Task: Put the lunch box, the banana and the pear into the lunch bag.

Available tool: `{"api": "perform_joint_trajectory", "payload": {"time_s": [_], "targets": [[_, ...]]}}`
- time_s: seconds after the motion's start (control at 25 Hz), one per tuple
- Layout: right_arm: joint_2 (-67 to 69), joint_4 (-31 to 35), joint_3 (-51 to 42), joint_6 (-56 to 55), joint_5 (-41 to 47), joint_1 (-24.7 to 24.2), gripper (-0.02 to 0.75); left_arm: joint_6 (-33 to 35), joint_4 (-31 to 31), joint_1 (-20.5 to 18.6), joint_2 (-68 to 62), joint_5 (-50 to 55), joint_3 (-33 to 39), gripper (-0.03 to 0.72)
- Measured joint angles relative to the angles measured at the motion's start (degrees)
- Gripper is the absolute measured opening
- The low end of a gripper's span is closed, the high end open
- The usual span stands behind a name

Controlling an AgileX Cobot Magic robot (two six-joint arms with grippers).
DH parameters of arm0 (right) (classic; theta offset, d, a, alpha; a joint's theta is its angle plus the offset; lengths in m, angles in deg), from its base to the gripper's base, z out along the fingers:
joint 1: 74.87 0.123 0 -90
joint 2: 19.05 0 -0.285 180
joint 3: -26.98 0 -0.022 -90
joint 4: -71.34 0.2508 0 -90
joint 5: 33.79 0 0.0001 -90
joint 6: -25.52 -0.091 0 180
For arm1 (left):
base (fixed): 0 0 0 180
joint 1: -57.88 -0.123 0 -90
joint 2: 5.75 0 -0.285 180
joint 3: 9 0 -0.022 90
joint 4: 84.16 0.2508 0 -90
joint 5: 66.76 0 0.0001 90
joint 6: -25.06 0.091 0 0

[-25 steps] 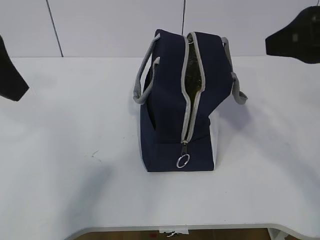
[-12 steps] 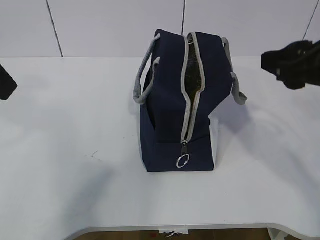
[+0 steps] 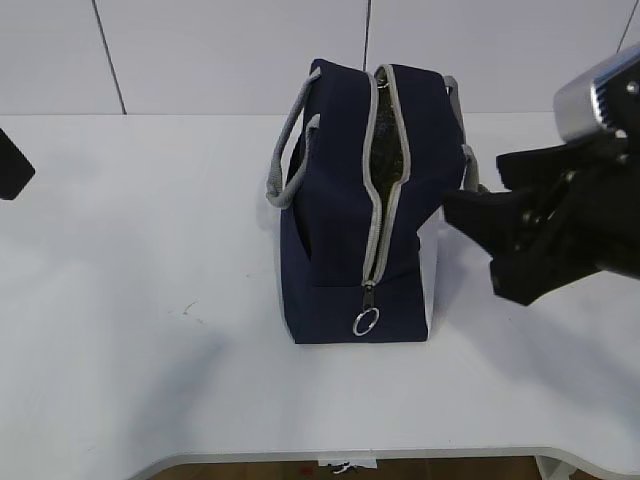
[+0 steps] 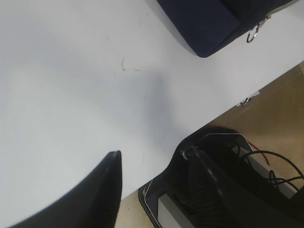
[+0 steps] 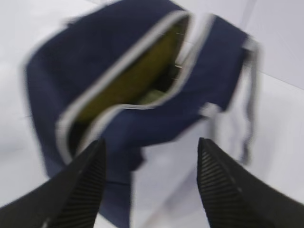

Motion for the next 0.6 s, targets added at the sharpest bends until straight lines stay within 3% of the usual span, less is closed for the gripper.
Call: {"api": "perform_joint_trajectory", "payload": {"time_s": [0.2, 0.4, 0.6], "targets": [[0.0, -0.6, -0.3, -0.1, -0.3, 6.5, 0.475, 0.0, 0.0, 0.0, 0.0, 0.0, 0.0, 0.351], [0.0, -0.7, -4.9, -2.4, -5.8, 7.2, 0.475, 0.0, 0.0, 0.0, 0.0, 0.0, 0.0, 0.351], [0.0, -4.1, -13.2, -8.8, -17.8, 7.4, 0.475, 0.0, 0.0, 0.0, 0.0, 0.0, 0.0, 0.351]]}}
